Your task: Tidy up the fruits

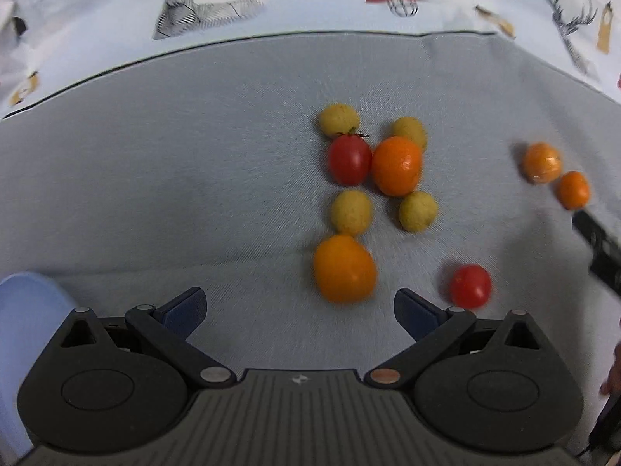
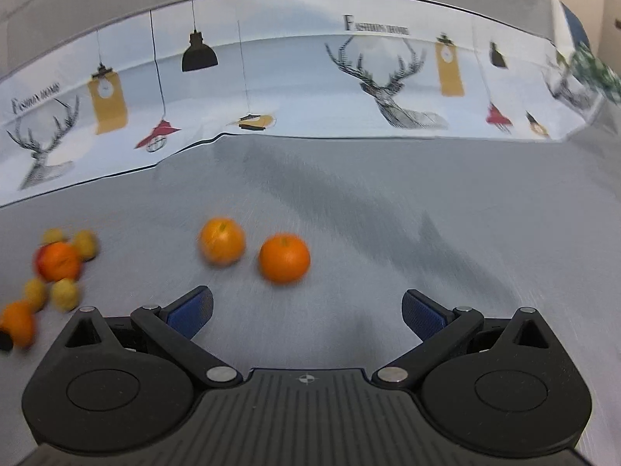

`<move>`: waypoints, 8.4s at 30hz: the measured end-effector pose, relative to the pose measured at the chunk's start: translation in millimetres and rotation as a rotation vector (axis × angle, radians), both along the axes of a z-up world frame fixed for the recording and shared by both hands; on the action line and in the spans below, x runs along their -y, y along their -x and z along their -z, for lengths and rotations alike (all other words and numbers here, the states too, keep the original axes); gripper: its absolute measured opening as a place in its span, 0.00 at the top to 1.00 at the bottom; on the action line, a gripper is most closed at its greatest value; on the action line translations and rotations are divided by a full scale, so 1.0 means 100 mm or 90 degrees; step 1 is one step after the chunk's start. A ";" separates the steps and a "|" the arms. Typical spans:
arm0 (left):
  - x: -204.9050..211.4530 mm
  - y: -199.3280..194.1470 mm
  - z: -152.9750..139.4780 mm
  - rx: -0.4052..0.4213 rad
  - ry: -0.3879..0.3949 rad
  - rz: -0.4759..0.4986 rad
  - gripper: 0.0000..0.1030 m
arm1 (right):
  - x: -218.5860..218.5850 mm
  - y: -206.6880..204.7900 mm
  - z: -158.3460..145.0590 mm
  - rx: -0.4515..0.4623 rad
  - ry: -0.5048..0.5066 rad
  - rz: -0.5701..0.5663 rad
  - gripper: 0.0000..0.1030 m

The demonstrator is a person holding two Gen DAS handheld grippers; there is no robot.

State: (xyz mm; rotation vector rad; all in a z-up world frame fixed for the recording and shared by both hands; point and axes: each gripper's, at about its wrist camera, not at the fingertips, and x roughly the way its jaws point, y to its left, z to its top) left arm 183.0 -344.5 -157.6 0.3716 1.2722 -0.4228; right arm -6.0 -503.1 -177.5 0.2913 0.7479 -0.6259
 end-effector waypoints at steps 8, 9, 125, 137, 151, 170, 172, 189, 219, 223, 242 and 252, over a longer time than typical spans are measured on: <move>0.07 -0.12 0.07 -0.007 0.000 0.005 0.29 | 0.23 -0.42 0.37 -0.024 0.007 -0.036 0.34; 0.05 -0.09 0.01 -0.002 0.017 0.011 0.60 | 0.19 -0.40 0.34 -0.018 0.021 -0.042 0.64; -2.94 0.28 -0.66 0.084 0.009 -0.103 0.64 | -3.60 -0.49 -0.95 -0.064 -0.084 -0.399 0.63; -2.92 0.00 -0.50 0.069 -0.001 -0.123 0.06 | -3.67 -0.80 -0.64 -0.112 -0.074 -0.433 0.62; -3.39 1.07 -1.38 0.143 0.049 -0.132 0.00 | -3.65 -0.04 -1.26 -0.082 -0.092 -0.409 0.10; -3.72 2.19 -1.77 0.216 0.071 -0.142 0.00 | -3.96 1.04 -1.95 0.033 0.011 -0.413 0.03; -3.72 2.24 -1.81 0.228 0.073 -0.136 0.00 | -3.97 1.09 -1.99 0.042 0.014 -0.409 0.03; -3.99 2.37 -1.90 0.205 0.125 -0.185 0.00 | -4.02 1.25 -2.10 0.067 0.035 -0.408 0.02; -3.87 2.42 -1.99 0.230 0.041 -0.172 0.00 | -3.92 1.25 -2.06 0.083 0.006 -0.393 0.01; -3.80 2.36 -2.01 0.221 0.045 -0.170 0.00 | -3.89 1.22 -2.03 0.082 -0.003 -0.394 0.01; -2.99 1.94 -1.95 0.212 0.020 -0.106 0.00 | -3.30 1.10 -1.83 0.080 -0.075 -0.311 0.01; -2.21 1.54 -1.68 0.166 0.013 -0.049 0.00 | -2.66 0.96 -1.54 0.066 -0.086 -0.219 0.01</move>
